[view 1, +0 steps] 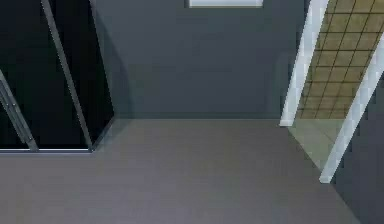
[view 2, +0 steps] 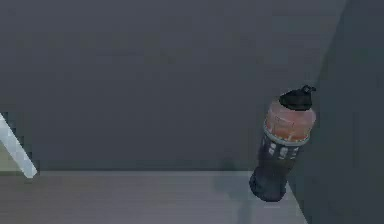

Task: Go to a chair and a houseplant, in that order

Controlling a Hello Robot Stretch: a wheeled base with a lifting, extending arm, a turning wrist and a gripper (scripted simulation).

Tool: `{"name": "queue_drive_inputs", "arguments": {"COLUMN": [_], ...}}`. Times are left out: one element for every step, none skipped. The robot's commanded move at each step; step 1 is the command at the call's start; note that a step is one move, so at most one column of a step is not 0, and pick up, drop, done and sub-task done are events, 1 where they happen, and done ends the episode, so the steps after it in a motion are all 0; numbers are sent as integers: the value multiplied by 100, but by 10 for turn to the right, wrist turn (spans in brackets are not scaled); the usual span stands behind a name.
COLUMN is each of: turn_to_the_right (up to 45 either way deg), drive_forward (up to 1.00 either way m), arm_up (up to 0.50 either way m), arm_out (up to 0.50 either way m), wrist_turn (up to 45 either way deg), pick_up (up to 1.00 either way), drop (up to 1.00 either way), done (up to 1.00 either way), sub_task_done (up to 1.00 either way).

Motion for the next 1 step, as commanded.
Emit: {"name": "queue_drive_inputs", "arguments": {"turn_to_the_right": [270], "drive_forward": [0], "arm_up": [0], "arm_out": [0], "wrist_turn": [0], "pick_up": [0], "drop": [0], "done": [0], "sub_task_done": [0]}}
